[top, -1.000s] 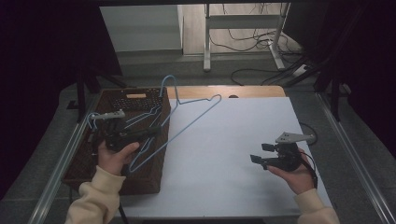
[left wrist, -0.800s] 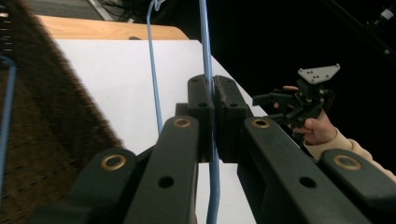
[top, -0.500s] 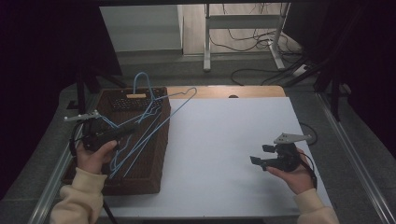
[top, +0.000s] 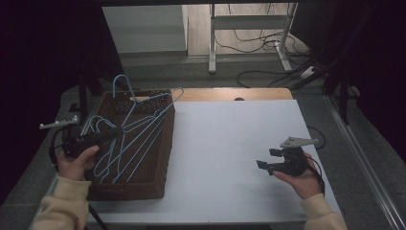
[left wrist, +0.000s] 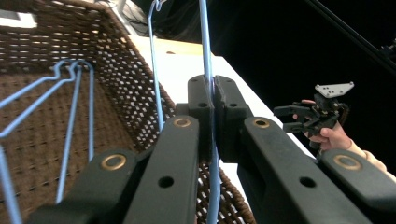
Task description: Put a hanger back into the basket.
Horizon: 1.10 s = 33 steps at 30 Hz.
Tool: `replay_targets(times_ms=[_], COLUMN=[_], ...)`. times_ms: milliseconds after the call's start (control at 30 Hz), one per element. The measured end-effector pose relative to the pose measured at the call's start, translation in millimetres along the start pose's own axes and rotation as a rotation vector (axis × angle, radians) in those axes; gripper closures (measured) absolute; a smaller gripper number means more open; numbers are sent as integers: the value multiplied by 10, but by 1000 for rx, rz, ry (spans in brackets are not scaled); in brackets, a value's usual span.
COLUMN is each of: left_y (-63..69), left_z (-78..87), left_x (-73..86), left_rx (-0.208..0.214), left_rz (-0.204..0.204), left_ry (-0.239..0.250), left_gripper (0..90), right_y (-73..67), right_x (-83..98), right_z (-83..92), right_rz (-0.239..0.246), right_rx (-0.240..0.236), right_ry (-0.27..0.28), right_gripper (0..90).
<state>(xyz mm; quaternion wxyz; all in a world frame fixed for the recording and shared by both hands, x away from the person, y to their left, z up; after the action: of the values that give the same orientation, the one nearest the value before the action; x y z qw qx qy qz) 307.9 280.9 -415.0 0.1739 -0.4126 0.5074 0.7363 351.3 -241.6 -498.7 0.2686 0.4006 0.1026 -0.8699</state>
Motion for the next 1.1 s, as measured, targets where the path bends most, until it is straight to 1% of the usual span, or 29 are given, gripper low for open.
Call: replay_targets(times_ms=[167, 200, 267, 333, 433, 533, 600, 700, 733, 933, 1000, 1100], left_y=[-86, -129, -175, -211, -228, -228, -235, -262, -290, -334, -377, -415], left_z=[90, 139, 179, 208, 238, 308, 334, 341, 320, 236, 174, 136], left_x=[28, 41, 55, 68, 70, 64, 71, 90, 118, 176, 219, 247], left_rx=[-19, -26, -38, -39, -38, -46, -54, -59, -57, -48, -61, -70], left_rz=[12, 21, 32, 47, 48, 42, 47, 52, 67, 80, 93, 100], left_ry=[9, 22, 31, 41, 48, 64, 63, 57, 48, 27, 4, -8], left_gripper=[867, 867, 867, 867, 867, 867, 867, 867, 867, 867, 867, 867], right_y=[-2, -1, -2, -3, -5, -1, 2, 0, -3, -9, -8, -8], right_x=[0, 3, 3, 5, 8, 6, 7, 8, 9, 13, 15, 15], right_z=[-3, -8, -13, -15, -18, -16, -15, -20, -22, -36, -39, -39], right_rz=[-1, 1, 2, 5, 5, 6, 7, 6, 6, 7, 7, 9], right_rx=[0, 2, 3, 4, 5, 7, 7, 6, 5, 4, 4, 4], right_ry=[-2, -5, -5, -8, -9, -7, -8, -8, -11, -17, -19, -19], right_gripper=[250, 249, 249, 248, 248, 247, 248, 247, 247, 247, 246, 247])
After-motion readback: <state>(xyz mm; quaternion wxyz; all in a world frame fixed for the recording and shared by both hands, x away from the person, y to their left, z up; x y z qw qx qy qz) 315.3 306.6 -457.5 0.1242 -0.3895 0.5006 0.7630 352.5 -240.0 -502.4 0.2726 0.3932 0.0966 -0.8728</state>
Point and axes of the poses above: each handheld gripper's, and its own axes: z roughly backward along the jaws, x roughly out of its underside, y roughly to its right, the point moved 6 cm from there along -z, roughly forward along the jaws, and after that the axes turned 15 degrees about x, right-handed, at the moved point
